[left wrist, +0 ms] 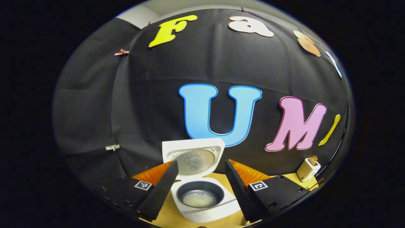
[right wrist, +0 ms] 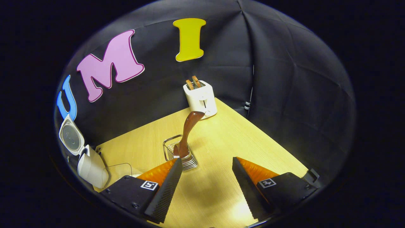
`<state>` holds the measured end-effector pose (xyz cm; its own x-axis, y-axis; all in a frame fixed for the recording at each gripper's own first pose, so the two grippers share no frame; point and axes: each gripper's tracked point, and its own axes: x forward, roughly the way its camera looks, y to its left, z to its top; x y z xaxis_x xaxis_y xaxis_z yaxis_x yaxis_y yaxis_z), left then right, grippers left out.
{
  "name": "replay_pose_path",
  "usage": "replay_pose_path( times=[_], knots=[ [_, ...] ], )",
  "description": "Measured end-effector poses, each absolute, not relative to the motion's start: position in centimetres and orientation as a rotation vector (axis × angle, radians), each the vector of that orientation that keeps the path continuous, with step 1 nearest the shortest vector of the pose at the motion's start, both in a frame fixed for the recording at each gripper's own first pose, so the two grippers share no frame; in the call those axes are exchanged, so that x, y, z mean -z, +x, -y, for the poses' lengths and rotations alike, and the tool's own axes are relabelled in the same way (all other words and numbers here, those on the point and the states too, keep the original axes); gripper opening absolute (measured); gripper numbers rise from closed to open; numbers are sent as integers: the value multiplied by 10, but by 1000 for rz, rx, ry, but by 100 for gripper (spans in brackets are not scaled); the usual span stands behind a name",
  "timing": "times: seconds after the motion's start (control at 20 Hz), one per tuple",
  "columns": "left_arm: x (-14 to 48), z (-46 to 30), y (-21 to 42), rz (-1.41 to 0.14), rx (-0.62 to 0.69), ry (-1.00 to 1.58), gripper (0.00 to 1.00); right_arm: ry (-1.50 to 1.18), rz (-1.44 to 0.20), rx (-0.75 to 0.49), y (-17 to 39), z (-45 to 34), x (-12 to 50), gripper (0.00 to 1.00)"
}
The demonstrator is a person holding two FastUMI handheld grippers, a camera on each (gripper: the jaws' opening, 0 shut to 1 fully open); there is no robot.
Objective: Close the left gripper, press the button to open the rice cooker; take a wooden spoon from the chopstick holder with the right hand, scoop a spoonful of rice and pour it into the rice cooker, then put the wooden spoon back into the chopstick holder.
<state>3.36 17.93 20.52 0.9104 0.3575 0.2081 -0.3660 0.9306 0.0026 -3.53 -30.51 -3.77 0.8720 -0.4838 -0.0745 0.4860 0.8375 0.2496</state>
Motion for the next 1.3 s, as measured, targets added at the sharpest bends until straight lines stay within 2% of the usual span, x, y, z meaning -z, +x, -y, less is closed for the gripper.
replay_pose_path(
  times=[0.15, 0.6, 0.75, 0.9, 1.3],
  knots=[
    [-237, -199, 50, 211, -419, 122, 95, 273, 18, 532, -56, 293, 35, 99],
    [-295, -241, 134, 244, -345, 74, 95, 246, 55, 539, -97, 256, 10, 98],
    [-288, -261, 174, 164, -328, 168, 95, 264, 58, 562, -104, 253, 12, 98],
    [-263, -269, 213, 95, -301, 127, 94, 274, 51, 577, -106, 246, 17, 98],
    [-240, -282, 238, 54, -263, 56, 96, 261, 23, 567, -94, 222, 26, 98]
  ],
)
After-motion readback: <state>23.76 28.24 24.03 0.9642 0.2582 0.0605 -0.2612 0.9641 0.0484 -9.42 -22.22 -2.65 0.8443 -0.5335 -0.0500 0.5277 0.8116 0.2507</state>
